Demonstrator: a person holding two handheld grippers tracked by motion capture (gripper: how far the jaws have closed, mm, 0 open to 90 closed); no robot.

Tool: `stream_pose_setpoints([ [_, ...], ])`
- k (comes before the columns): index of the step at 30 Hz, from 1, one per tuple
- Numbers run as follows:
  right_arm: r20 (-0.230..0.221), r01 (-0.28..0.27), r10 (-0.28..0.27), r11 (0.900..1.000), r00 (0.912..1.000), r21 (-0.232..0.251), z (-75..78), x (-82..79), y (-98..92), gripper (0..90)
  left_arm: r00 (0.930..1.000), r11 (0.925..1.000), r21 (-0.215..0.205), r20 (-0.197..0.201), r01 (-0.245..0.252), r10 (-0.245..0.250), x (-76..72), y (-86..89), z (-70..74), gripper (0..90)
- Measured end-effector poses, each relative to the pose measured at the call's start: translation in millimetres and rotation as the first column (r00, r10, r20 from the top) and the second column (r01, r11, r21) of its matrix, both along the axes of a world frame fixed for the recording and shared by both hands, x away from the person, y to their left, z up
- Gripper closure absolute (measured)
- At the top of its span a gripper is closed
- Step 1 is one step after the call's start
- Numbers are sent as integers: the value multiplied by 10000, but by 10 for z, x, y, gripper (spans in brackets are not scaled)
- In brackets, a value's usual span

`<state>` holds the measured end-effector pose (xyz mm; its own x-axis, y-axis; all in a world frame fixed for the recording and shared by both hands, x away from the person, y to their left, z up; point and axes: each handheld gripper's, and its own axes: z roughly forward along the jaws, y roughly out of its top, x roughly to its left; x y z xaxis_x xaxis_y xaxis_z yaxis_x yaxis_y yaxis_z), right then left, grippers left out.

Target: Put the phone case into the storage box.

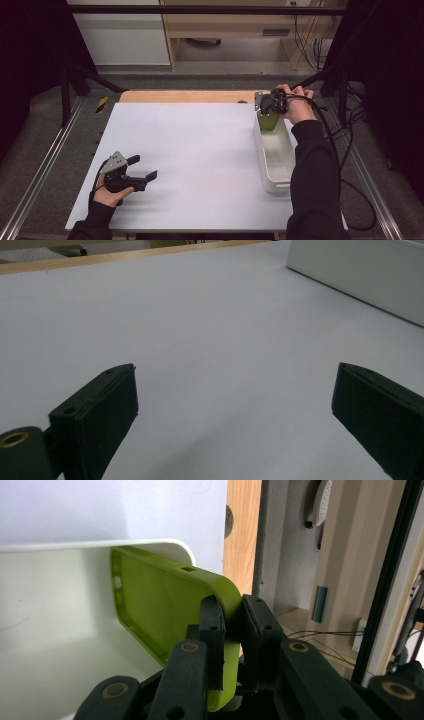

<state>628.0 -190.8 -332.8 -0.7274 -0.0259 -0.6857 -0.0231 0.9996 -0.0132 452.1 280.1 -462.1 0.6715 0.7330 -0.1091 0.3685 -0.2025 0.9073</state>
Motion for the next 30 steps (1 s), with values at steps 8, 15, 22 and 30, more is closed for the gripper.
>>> stream_pose_setpoints([
  [8,64,-36,36,10000,10000,-1,-18,12,13,799,10000,10000,-10,-7,0,0,2,-1,-2,45],
  [15,32,-12,11,9997,10000,249,-29,22,14,777,10000,10000,-33,-7,-6,6,2,2,-1,45],
  [22,39,21,-22,9992,10000,393,-51,32,-15,725,10000,10000,-3,-14,8,-8,5,1,-4,45],
  [30,134,52,-64,9965,9999,832,-12,17,-13,570,10000,10000,1,-34,9,-9,4,0,-1,45],
])
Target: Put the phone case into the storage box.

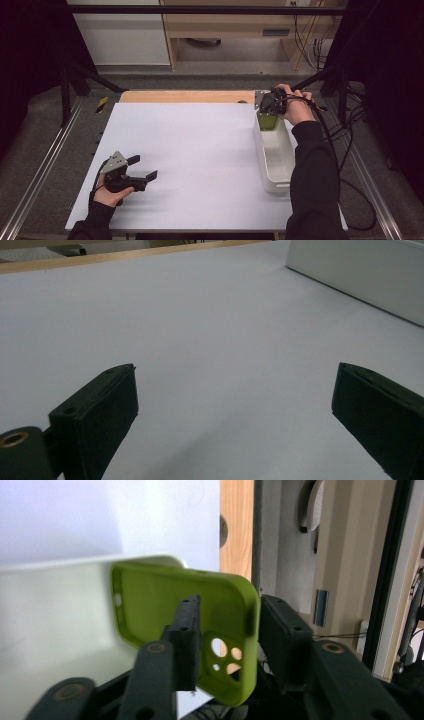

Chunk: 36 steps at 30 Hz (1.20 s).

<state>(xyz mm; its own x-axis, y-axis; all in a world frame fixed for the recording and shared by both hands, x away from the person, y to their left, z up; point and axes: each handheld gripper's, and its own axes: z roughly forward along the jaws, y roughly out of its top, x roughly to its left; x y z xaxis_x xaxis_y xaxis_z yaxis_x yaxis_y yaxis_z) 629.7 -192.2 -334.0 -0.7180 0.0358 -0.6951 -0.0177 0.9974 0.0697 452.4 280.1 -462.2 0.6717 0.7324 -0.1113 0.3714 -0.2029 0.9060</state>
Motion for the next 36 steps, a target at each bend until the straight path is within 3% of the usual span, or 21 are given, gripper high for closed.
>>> stream_pose_setpoints([
  [6,-6,50,-49,9953,10000,971,101,-53,15,445,10000,10000,-19,23,-10,10,0,1,0,45],
  [12,-106,440,-427,9750,9990,2177,202,-172,26,351,10000,9999,-99,56,37,-36,-7,6,9,45],
  [15,-152,480,-455,9492,9988,3111,263,-241,22,322,10000,9999,-114,75,54,-54,-10,4,11,44],
  [18,-309,664,-590,9154,9978,3971,328,-325,15,280,9999,9999,-118,89,88,-87,-12,3,12,43],
  [20,-417,720,-594,8825,9974,4647,371,-388,4,273,9999,9999,-131,92,86,-85,-15,3,14,43],
  [22,-628,930,-703,8399,9955,5347,401,-457,-4,249,9999,9998,-155,115,98,-96,-18,4,19,43],
  [23,-830,1198,-883,8174,9926,5635,419,-491,-10,225,9999,9998,-163,123,102,-100,-18,5,22,43],
  [24,-1020,1451,-1045,7857,9893,6014,424,-520,-13,196,9999,9998,-195,127,104,-102,-19,6,26,43],
  [26,-1360,1902,-1336,7353,9817,6506,431,-594,-18,167,9998,9997,-229,144,103,-99,-22,8,34,43],
  [30,-1275,1909,-1430,6721,9815,7155,411,-768,-20,109,9996,9995,-259,246,166,-160,-29,11,53,42],
  [34,-1092,1870,-1609,6262,9809,7569,402,-934,-19,65,9994,9993,-307,282,193,-184,-34,11,60,39],
  [36,-1090,1815,-1576,5821,9815,7926,397,-1015,-35,59,9994,9993,-292,285,213,-205,-36,11,60,38],
])
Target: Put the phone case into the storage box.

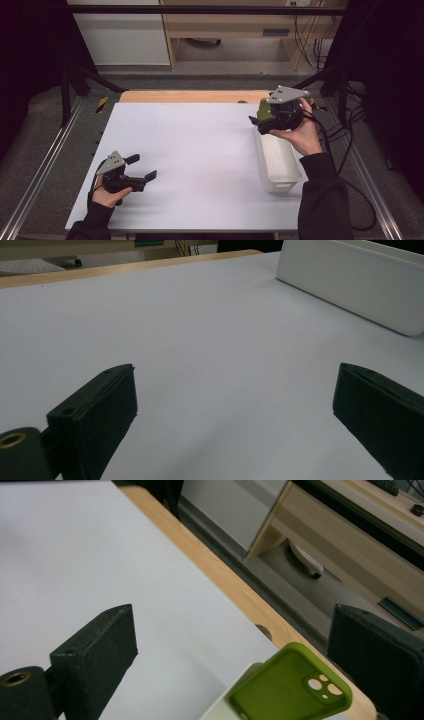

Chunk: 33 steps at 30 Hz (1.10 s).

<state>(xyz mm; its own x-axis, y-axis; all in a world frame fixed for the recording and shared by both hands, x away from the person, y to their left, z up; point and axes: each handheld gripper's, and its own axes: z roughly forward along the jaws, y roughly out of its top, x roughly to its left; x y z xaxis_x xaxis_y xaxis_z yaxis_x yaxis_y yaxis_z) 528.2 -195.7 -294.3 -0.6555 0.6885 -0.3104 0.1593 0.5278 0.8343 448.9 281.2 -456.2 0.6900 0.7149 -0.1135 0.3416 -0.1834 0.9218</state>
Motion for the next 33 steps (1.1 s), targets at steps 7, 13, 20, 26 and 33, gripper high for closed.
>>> stream_pose_setpoints([
  [7,-83,13,2,9846,10000,1747,-78,-230,-103,25,10000,10000,-75,46,-11,12,-8,14,21,35],
  [13,-298,116,-43,9692,9995,2461,-288,-413,-218,15,9999,9999,-112,127,72,-70,-18,8,36,32],
  [20,-369,-149,276,9512,9989,3081,-594,-621,-366,6,9997,9998,-51,176,192,-191,-25,-3,31,30],
  [26,-579,-116,323,9450,9978,3269,-820,-768,-485,6,9993,9996,-94,252,275,-272,-32,-11,34,28],
  [33,-614,-292,526,9426,9967,3325,-1002,-940,-593,6,9988,9993,-144,360,341,-336,-43,-13,48,25],
])
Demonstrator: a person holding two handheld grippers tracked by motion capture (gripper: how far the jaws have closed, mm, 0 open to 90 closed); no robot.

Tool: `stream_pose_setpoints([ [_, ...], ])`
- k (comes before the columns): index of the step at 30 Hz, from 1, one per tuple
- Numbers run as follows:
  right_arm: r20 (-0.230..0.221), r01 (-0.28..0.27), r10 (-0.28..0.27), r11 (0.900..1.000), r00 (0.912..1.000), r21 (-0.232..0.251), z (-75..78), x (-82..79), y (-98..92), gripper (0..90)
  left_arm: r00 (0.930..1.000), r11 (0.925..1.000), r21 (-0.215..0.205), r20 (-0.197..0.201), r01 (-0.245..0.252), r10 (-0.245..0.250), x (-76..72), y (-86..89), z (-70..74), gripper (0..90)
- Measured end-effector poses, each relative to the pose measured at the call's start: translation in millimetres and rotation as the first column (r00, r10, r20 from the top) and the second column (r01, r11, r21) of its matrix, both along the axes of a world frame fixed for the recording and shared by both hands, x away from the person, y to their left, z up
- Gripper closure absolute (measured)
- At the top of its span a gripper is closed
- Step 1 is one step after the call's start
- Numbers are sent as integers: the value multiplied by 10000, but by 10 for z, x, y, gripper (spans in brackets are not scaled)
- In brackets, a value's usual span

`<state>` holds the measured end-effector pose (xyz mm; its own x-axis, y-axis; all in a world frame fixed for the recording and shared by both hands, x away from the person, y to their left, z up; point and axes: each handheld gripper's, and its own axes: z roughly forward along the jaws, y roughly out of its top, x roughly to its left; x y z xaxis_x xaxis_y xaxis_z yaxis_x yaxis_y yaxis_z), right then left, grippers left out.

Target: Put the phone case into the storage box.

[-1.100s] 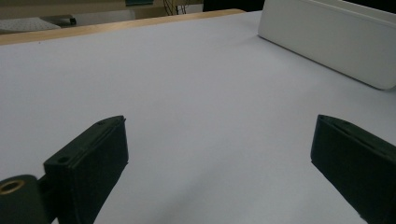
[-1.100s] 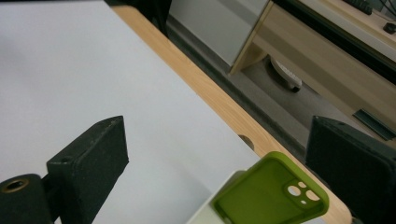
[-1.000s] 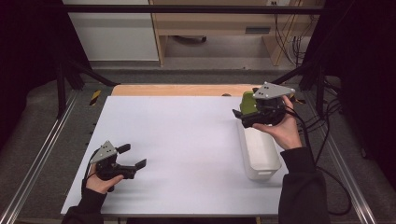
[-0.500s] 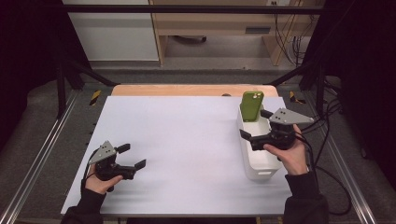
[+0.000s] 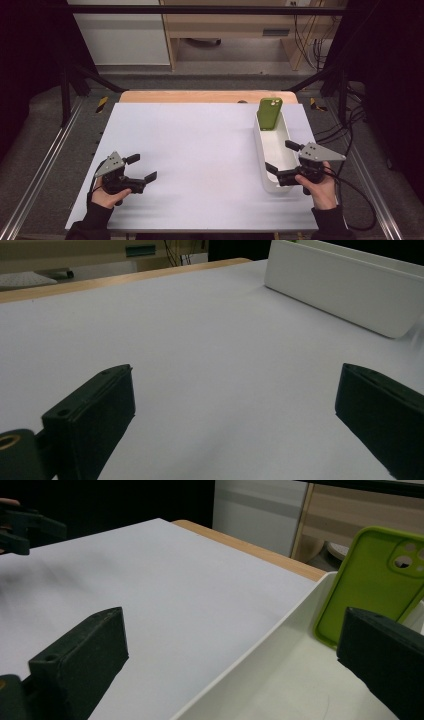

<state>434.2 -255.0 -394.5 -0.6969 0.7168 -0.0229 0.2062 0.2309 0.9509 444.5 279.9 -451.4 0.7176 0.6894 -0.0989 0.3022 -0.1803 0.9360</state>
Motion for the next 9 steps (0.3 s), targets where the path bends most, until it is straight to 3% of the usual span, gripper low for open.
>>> stream_pose_setpoints([
  [4,-298,99,-105,9998,9995,-199,-96,-28,-64,7,10000,10000,30,54,35,-35,-3,-5,-1,24],
  [9,-453,7,-7,10000,9990,-3,-147,-71,-138,6,9999,10000,51,96,37,-37,-3,-4,2,21],
])
